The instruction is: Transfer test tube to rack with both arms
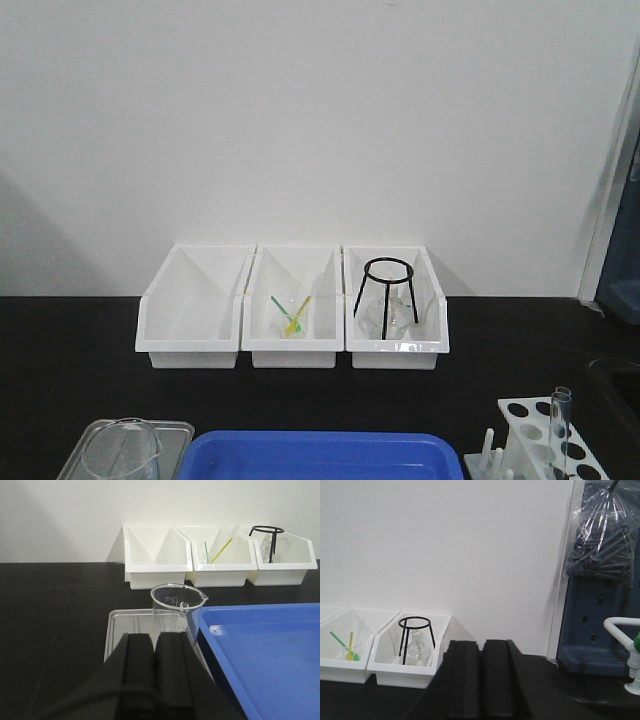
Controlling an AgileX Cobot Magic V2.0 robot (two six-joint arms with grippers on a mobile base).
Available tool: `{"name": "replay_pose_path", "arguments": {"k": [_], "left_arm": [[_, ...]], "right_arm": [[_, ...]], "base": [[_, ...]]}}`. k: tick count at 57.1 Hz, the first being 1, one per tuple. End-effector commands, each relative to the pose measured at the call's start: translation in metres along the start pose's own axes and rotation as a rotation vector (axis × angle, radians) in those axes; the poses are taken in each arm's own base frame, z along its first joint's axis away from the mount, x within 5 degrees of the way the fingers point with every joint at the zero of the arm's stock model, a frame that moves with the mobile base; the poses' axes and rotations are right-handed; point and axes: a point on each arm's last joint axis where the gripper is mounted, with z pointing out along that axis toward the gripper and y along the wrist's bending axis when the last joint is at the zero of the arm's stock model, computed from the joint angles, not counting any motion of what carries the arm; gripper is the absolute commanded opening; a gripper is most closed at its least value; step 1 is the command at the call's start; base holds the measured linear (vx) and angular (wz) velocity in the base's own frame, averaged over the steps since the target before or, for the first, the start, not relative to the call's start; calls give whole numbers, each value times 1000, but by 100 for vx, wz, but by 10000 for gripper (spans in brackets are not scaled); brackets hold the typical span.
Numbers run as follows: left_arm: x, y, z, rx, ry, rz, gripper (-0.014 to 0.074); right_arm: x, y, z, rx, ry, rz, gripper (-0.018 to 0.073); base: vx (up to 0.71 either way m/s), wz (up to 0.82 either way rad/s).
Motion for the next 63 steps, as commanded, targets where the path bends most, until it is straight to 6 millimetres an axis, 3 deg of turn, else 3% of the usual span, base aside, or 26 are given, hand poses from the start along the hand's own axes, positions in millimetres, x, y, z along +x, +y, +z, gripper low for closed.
{"name": "replay_pose_path", "arguments": {"k": [1,45,63], "left_arm": [[-17,-2,-3,18,-112,-5,-7],[-17,-2,-3,18,-112,-5,-7],[-17,-2,-3,18,-112,-5,-7]], "right_arm": [[-13,2,0,-28,-61,-11,-11],[-11,-1,1,4,-30,-14,-11],[46,1,0,35,83,84,-11]], "base": [[0,0],[0,0],[0,0]]}}
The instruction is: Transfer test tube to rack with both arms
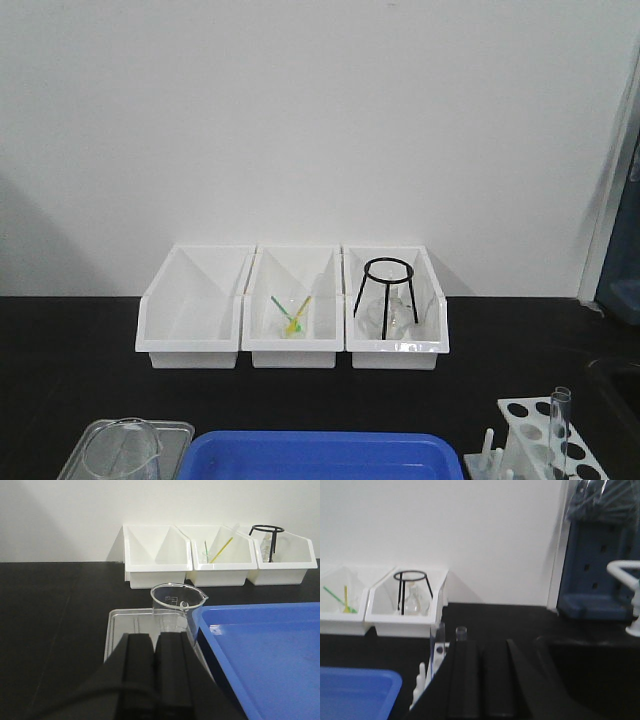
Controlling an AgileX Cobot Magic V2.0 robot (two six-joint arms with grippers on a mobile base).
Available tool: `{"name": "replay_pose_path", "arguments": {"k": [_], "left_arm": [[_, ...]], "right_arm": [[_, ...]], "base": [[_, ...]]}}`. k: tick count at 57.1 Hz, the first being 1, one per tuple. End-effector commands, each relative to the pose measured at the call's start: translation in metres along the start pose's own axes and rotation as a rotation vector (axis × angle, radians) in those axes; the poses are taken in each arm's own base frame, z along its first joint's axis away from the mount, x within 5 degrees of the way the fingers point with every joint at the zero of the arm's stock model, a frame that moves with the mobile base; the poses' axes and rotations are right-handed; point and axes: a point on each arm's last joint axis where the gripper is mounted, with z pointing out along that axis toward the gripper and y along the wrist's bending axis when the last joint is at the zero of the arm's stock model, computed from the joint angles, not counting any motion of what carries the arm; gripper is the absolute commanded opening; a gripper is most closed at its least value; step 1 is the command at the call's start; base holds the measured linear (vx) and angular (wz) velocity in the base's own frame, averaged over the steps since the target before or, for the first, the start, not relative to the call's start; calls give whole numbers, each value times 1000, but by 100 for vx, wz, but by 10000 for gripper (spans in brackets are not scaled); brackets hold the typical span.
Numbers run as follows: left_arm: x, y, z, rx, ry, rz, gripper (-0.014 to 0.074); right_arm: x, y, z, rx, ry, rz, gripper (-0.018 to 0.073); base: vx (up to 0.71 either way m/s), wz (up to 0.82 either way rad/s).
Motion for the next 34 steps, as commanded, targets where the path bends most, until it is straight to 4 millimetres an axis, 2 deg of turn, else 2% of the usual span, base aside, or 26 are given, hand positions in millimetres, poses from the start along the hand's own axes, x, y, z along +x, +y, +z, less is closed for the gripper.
{"name": "replay_pose_path", "arguments": {"k": [1,11,20,34], "left_arm": [[-17,-2,-3,18,-112,-6,-7],[-17,-2,-3,18,-112,-6,-7],[-17,-2,-3,18,-112,-6,-7],[-17,-2,-3,18,-110,-6,-7]], "right_arm": [[-2,-1,1,14,-89,37,-11],[21,-2,-1,37,-83,42,-11],[49,-1,-14,38,-145,-4,-11],[45,2,-32,32,-270,-93,-11]], "base": [[0,0],[0,0],[0,0],[0,0]]}}
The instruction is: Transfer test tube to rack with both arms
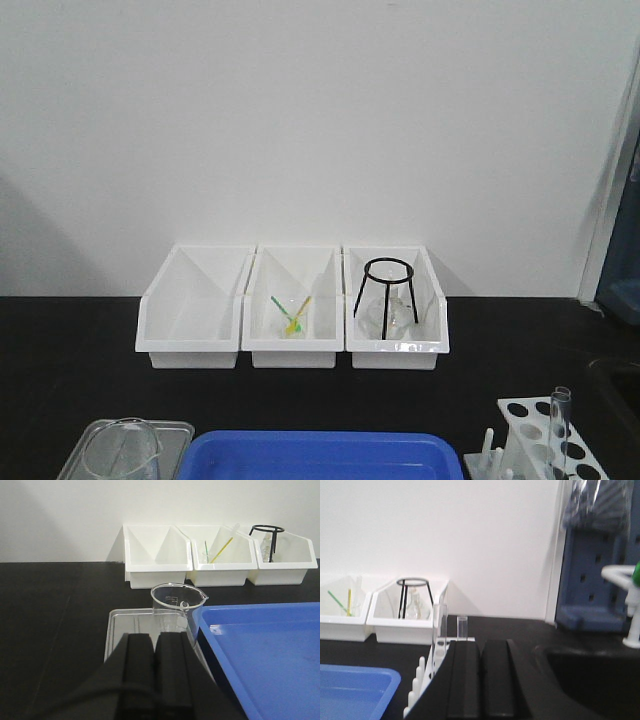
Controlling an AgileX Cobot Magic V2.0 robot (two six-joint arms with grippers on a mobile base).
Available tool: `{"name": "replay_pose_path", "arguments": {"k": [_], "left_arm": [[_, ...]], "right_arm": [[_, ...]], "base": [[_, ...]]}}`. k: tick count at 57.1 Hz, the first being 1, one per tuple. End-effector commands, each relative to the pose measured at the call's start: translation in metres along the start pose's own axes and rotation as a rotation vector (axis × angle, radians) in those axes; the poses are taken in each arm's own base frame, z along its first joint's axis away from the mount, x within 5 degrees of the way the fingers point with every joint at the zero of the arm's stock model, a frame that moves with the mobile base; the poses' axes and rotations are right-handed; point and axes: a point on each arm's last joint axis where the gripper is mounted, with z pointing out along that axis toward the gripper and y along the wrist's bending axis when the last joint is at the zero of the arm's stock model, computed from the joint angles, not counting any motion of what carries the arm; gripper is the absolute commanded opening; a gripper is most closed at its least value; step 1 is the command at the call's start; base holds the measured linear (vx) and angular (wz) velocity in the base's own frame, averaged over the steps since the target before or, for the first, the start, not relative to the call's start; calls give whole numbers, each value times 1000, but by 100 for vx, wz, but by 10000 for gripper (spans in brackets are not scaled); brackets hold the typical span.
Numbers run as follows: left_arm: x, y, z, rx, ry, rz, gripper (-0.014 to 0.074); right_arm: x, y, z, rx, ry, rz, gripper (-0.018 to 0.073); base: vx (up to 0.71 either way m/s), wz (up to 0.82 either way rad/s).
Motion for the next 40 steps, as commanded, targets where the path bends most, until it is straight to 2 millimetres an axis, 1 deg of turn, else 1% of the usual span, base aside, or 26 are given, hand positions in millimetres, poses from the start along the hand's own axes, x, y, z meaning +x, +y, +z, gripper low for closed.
{"name": "replay_pose_path", "arguments": {"k": [1,40], "left_arm": [[-17,-2,-3,18,-113,-7,-7],[-17,-2,-3,18,-113,-7,-7]], "right_arm": [[-3,-1,-2,16,-87,-43,-11],[-2,-1,-2,17,-84,-43,-11]], "base": [[0,0],[0,0]]}}
